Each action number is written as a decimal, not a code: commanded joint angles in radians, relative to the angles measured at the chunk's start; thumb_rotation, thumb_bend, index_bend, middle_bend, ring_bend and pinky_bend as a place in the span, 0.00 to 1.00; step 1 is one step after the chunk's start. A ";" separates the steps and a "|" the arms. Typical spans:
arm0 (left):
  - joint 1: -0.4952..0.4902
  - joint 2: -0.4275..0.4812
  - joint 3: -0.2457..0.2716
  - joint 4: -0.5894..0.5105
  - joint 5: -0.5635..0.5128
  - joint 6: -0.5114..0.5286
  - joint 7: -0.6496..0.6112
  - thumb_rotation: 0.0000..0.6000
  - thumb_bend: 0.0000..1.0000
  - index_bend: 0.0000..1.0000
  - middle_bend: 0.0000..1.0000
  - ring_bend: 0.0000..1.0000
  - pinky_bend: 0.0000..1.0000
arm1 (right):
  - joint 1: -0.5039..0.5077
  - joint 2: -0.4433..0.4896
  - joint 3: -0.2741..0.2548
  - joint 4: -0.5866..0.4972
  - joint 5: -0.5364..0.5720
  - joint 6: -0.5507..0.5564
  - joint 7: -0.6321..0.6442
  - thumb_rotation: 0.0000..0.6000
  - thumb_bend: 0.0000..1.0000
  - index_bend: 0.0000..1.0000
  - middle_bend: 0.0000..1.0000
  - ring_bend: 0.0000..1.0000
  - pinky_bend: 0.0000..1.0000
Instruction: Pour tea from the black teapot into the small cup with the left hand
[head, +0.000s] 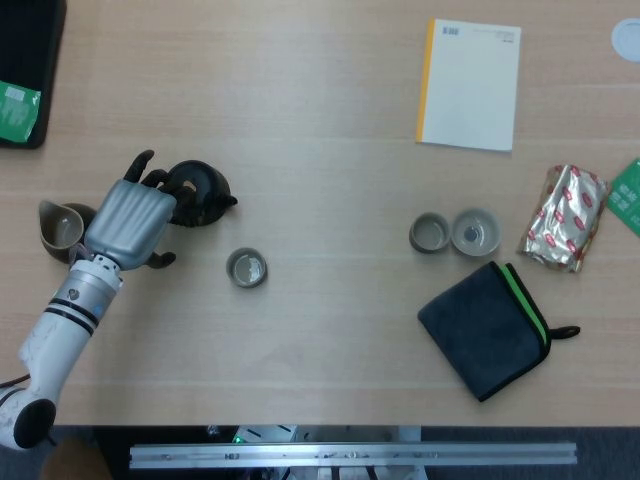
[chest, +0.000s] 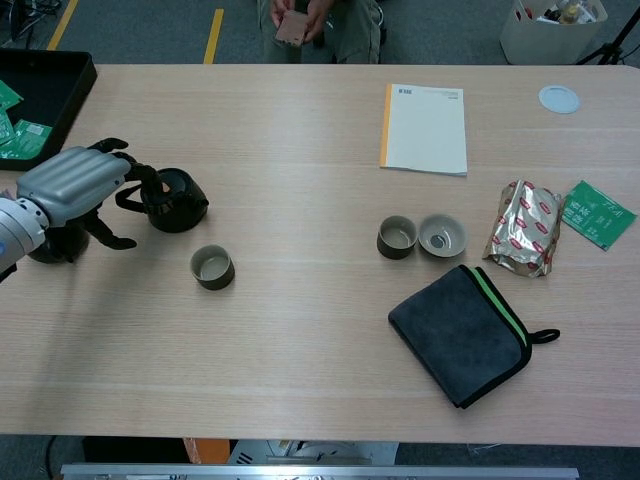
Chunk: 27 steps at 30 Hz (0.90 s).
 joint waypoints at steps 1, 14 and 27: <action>0.001 -0.002 0.001 0.004 0.000 0.002 0.003 1.00 0.13 0.33 0.38 0.24 0.06 | 0.001 0.000 0.000 -0.001 0.000 0.000 -0.001 1.00 0.05 0.33 0.32 0.20 0.24; 0.009 -0.007 0.005 0.007 -0.002 0.002 0.001 1.00 0.13 0.33 0.40 0.29 0.06 | 0.001 0.002 0.000 -0.003 -0.003 0.002 -0.002 1.00 0.05 0.33 0.32 0.20 0.24; 0.017 -0.011 0.014 -0.008 -0.004 0.002 0.011 1.00 0.13 0.34 0.41 0.30 0.06 | 0.001 0.000 0.000 -0.001 -0.001 0.000 -0.002 1.00 0.05 0.33 0.32 0.20 0.24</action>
